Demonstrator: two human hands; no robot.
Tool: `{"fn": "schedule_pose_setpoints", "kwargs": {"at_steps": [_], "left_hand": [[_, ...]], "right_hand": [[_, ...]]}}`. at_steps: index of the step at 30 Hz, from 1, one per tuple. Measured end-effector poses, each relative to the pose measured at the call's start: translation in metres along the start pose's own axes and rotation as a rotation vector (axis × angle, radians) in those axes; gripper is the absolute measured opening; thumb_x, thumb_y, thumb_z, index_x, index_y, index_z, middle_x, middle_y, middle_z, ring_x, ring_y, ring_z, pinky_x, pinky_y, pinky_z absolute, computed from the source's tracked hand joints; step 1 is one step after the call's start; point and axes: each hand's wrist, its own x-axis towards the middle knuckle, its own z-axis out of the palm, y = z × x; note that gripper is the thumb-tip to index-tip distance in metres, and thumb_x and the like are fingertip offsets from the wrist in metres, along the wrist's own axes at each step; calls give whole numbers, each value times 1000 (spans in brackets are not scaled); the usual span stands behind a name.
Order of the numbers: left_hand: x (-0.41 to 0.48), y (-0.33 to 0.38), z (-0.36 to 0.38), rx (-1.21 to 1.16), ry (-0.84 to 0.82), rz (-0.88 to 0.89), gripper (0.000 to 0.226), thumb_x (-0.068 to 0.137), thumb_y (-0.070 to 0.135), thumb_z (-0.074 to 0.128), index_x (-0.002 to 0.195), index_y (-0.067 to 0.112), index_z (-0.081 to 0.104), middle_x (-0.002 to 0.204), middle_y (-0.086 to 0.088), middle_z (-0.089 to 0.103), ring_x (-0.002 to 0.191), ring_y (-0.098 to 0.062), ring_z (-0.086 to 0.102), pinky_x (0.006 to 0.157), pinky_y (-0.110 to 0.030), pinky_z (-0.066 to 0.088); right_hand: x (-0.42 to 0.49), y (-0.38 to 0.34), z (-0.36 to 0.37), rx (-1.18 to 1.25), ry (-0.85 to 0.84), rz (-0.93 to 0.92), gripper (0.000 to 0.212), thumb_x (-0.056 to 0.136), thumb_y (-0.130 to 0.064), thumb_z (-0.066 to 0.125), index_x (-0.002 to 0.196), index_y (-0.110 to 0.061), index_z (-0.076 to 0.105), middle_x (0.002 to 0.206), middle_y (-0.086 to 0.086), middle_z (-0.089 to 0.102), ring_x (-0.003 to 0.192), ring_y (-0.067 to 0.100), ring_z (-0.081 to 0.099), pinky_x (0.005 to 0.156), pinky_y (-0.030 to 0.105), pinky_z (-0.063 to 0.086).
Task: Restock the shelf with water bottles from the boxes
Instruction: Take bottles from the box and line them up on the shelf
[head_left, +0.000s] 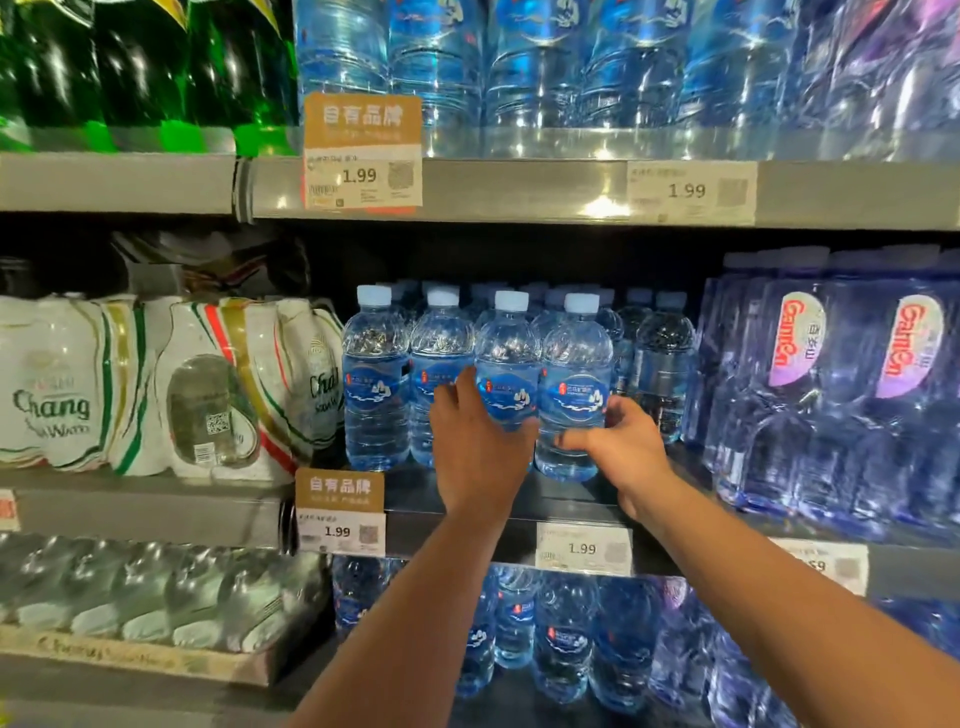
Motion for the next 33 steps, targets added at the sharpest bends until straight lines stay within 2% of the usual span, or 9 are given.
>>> {"fn": "schedule_pose_setpoints", "kwargs": {"at_steps": [4, 9, 12, 17, 21, 25, 29, 30, 33], "left_hand": [[-1, 2, 1, 52, -37, -34, 82, 78, 41, 71, 144, 18, 26, 132, 0, 38, 121, -18, 42, 87, -29, 43], [-1, 2, 1, 80, -41, -53, 81, 77, 40, 68, 143, 19, 27, 131, 1, 39, 120, -19, 43, 81, -30, 43], [-2, 2, 2, 93, -24, -40, 80, 77, 38, 68, 143, 18, 28, 131, 0, 40, 118, -20, 45, 77, -29, 41], [-4, 2, 1, 115, -29, -63, 79, 80, 38, 68, 145, 19, 27, 136, -2, 42, 121, -23, 47, 88, -36, 46], [-4, 5, 1, 126, -36, -80, 74, 83, 40, 67, 143, 17, 30, 137, -3, 46, 121, -25, 50, 90, -36, 44], [-5, 7, -2, 126, -66, -93, 70, 86, 40, 66, 141, 16, 31, 138, -3, 47, 122, -25, 50, 93, -36, 43], [-5, 11, -13, 69, -129, -112, 63, 87, 33, 65, 139, 14, 35, 135, -5, 51, 118, -26, 53, 90, -37, 44], [-5, 12, -18, 50, -146, -120, 60, 87, 31, 64, 138, 14, 36, 134, -5, 52, 116, -26, 54, 89, -37, 45], [-5, 15, -35, 80, -177, -80, 50, 89, 27, 60, 134, 12, 42, 127, -7, 58, 112, -26, 58, 88, -36, 47]], "right_hand": [[2, 0, 0, -60, 35, -16, 47, 57, -12, 87, 92, -13, 56, 91, 4, 65, 83, 24, 63, 77, 38, 51], [5, 5, 1, -95, 54, -21, 47, 49, -19, 89, 81, -13, 55, 89, 12, 69, 83, 30, 68, 78, 47, 55], [5, 6, 1, -120, 79, -25, 48, 48, -21, 92, 78, -14, 55, 89, 15, 70, 78, 29, 67, 74, 47, 55], [5, 5, 0, -219, 104, -26, 49, 54, -33, 91, 83, -12, 57, 86, 10, 69, 73, 25, 63, 67, 40, 53], [4, 2, 0, -326, 114, 15, 56, 56, -42, 89, 91, -10, 59, 90, 7, 66, 84, 25, 65, 73, 39, 55], [3, 0, 2, -366, 104, 51, 59, 53, -50, 89, 87, -11, 59, 86, 8, 66, 79, 24, 63, 63, 35, 51], [-4, -9, 0, -369, 41, 111, 71, 51, -53, 89, 96, -4, 66, 91, 10, 70, 82, 25, 66, 70, 39, 57], [-7, -13, -2, -407, 25, 110, 67, 55, -52, 87, 94, -2, 66, 89, 10, 68, 79, 24, 64, 65, 35, 54], [-23, -27, -11, -631, -7, 65, 45, 75, -44, 78, 71, -6, 54, 75, 10, 55, 64, 22, 49, 50, 27, 35]]}}
